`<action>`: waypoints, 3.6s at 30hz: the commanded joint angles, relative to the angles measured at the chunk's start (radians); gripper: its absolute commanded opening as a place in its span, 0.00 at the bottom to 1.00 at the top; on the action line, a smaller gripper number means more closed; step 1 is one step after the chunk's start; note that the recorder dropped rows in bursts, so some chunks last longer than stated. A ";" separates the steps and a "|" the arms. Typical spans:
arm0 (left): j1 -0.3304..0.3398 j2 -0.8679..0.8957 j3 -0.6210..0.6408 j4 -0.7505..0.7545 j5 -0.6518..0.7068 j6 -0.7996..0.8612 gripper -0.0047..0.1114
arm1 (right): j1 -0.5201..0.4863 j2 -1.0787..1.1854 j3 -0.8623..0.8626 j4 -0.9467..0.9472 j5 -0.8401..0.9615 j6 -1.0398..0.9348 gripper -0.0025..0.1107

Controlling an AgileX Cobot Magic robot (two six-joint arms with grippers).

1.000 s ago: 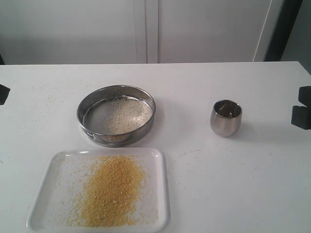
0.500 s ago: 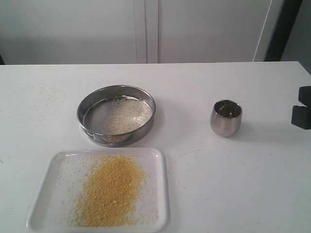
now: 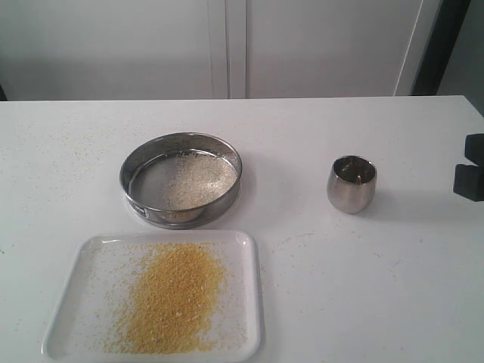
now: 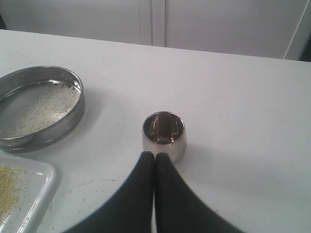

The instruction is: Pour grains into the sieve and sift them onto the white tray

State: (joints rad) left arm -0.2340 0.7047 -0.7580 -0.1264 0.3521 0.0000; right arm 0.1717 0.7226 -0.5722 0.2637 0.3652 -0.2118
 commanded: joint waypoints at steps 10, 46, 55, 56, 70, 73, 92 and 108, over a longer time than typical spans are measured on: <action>0.002 -0.025 0.001 0.069 -0.164 0.000 0.04 | -0.002 0.000 0.004 -0.003 -0.011 -0.012 0.02; 0.164 -0.369 0.324 0.158 -0.149 0.000 0.04 | -0.002 0.000 0.004 -0.003 -0.014 0.006 0.02; 0.192 -0.411 0.381 0.156 -0.149 -0.012 0.04 | -0.002 0.000 0.004 -0.003 -0.014 0.006 0.02; 0.192 -0.414 0.385 0.155 -0.148 -0.012 0.04 | -0.002 0.000 0.004 -0.003 -0.014 0.006 0.02; 0.192 -0.425 0.386 0.155 -0.144 -0.012 0.04 | -0.002 0.000 0.004 -0.003 -0.016 0.006 0.02; 0.192 -0.425 0.399 0.154 -0.146 -0.012 0.04 | -0.002 0.000 0.004 -0.003 -0.016 0.006 0.02; 0.192 -0.519 0.555 0.126 -0.150 -0.012 0.04 | -0.002 0.000 0.004 -0.003 -0.016 0.006 0.02; 0.192 -0.642 0.699 0.119 -0.152 -0.012 0.04 | -0.002 0.000 0.004 -0.003 -0.016 0.006 0.02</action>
State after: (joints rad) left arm -0.0457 0.0795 -0.0824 0.0000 0.2032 -0.0068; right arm 0.1717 0.7226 -0.5722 0.2637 0.3632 -0.2048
